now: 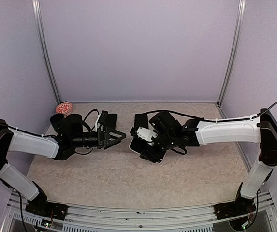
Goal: Put the phone into the phone case
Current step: Place the phone with the phone case at the center of the board.
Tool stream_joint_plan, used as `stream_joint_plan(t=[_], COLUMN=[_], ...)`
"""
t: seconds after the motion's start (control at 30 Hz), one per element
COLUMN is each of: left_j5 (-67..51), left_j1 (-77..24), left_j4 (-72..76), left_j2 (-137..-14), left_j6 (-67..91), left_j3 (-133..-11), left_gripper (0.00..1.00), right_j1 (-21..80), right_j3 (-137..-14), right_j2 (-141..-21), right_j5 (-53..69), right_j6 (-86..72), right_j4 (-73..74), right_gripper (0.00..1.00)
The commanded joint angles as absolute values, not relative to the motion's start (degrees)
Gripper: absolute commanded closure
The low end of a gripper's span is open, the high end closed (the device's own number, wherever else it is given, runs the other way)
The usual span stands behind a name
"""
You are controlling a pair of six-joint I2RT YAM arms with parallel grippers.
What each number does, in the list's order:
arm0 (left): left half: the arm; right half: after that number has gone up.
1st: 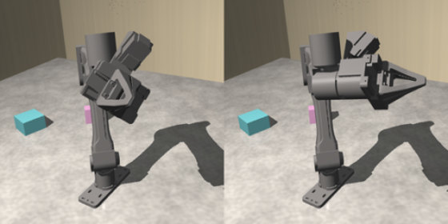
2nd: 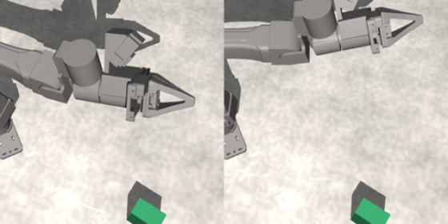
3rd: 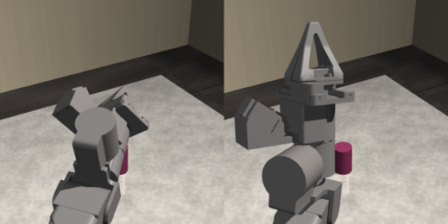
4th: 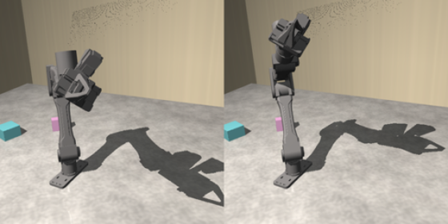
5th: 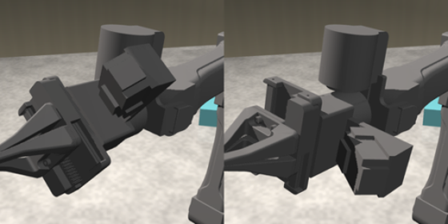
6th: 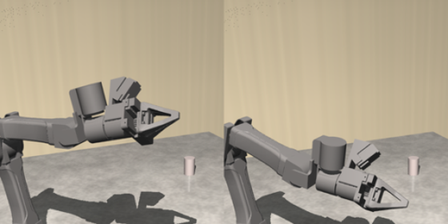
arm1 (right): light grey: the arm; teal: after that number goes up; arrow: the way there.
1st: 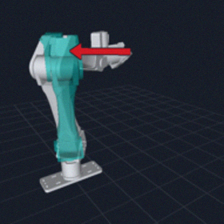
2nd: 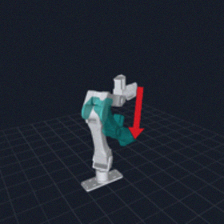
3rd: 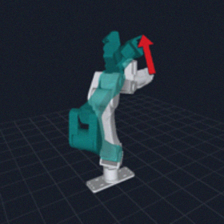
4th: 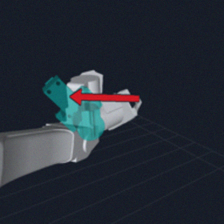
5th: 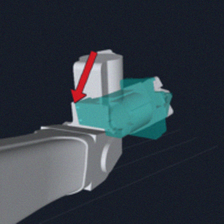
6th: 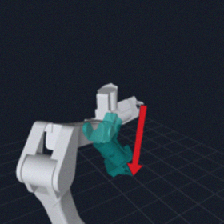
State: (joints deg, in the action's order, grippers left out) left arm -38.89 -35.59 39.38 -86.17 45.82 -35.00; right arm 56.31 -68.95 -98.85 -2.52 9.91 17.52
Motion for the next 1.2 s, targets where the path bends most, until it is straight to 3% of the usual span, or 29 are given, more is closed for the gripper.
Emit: stream_joint_plan(t=[0.0,0.77,1.17], left_j5=[-35.99,-32.44,-31.47], left_j1=[-34.14,-33.93,-33.93], left_j4=[42.61,41.74,40.50], left_j2=[-83.14,-79.85,-77.84], left_j6=[46.57,44.36,43.22], left_j3=[-32.98,-28.85,-27.57], left_gripper=[0.01,0.01,0.01], right_j1=[54.49,39.10,31.54], right_j3=[-71.04,-79.03,-86.23], right_j2=[-96.94,-102.24,-112.55], right_j5=[-4.80,-9.75,-7.93], right_j6=[6.42,-10.89,-14.22], right_j4=[16.68,17.97,17.65], right_gripper=[0.25,0.22,0.22])
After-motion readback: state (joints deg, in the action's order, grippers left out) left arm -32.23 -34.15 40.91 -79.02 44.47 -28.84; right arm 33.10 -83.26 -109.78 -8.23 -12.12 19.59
